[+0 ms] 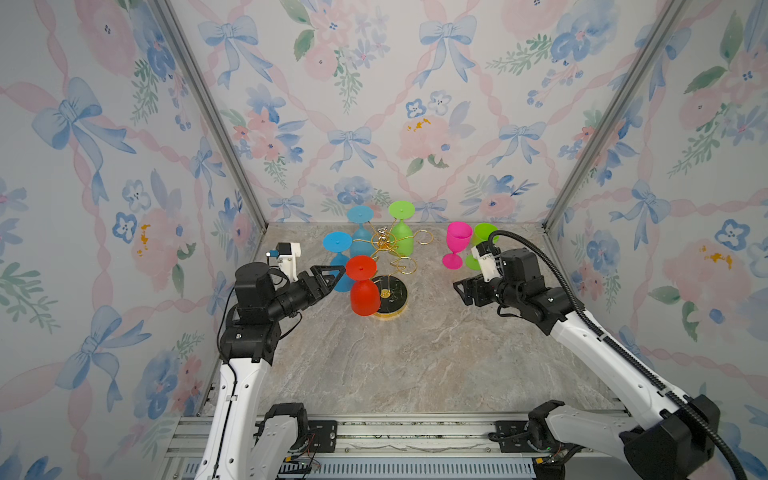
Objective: Take the wine glass off the wine glass rack
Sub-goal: 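Move the left gripper to the foot of the red glass on the rack, then close the left gripper on the red glass's foot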
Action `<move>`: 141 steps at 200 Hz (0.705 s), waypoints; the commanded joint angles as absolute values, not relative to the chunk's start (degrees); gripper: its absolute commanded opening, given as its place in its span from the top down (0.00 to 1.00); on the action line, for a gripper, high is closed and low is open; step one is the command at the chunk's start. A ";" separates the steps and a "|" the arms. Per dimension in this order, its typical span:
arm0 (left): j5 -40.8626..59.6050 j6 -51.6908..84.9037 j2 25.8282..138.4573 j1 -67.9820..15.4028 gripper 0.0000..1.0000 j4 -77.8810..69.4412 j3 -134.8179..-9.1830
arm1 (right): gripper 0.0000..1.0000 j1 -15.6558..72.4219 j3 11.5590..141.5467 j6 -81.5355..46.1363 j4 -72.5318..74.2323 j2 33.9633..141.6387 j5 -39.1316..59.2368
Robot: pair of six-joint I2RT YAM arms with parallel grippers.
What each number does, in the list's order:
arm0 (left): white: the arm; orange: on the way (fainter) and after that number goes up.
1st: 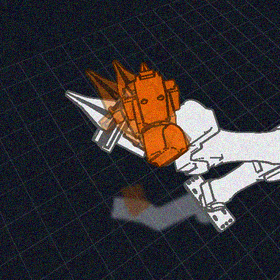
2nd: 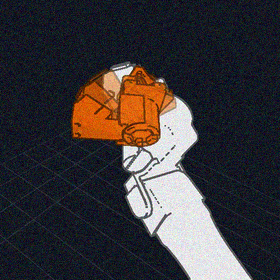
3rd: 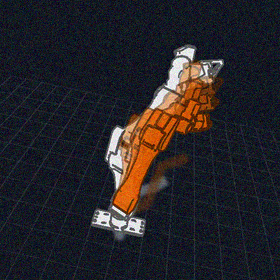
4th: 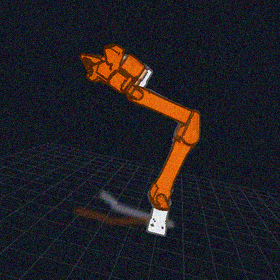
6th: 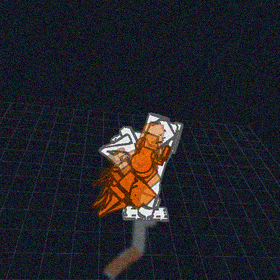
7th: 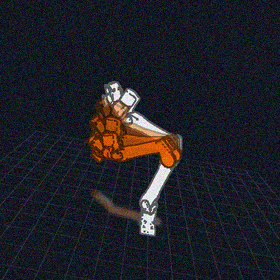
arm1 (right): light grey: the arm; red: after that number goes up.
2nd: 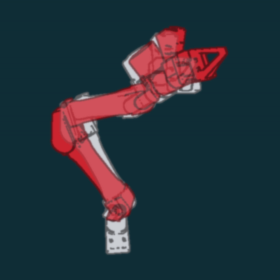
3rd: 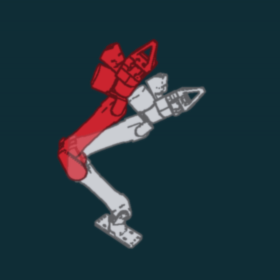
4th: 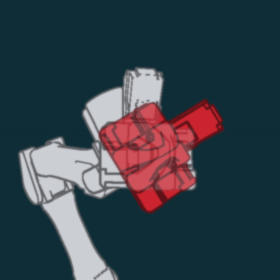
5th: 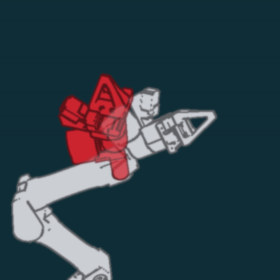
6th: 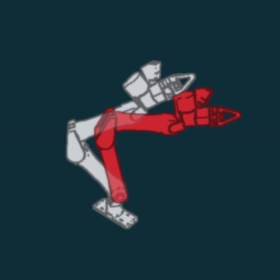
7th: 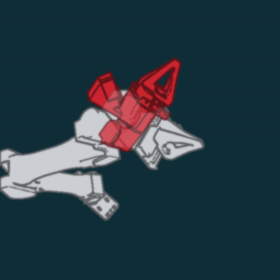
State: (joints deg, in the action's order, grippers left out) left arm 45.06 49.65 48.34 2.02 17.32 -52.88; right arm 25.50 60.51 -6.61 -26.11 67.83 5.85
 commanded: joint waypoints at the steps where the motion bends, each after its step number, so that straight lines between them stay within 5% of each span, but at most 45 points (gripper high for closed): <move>1: 45.73 51.45 48.79 0.56 0.36 14.31 -51.60 | 0.17 26.25 59.33 -7.31 -24.98 66.98 4.97; 141: 42.28 53.82 52.06 -3.91 0.44 11.13 -51.15 | 0.16 26.37 57.48 -6.87 -25.84 63.38 2.93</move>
State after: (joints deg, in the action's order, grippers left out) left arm 42.48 52.84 51.83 -3.42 13.30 -51.72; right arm 25.71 58.46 -6.59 -25.89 64.97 3.95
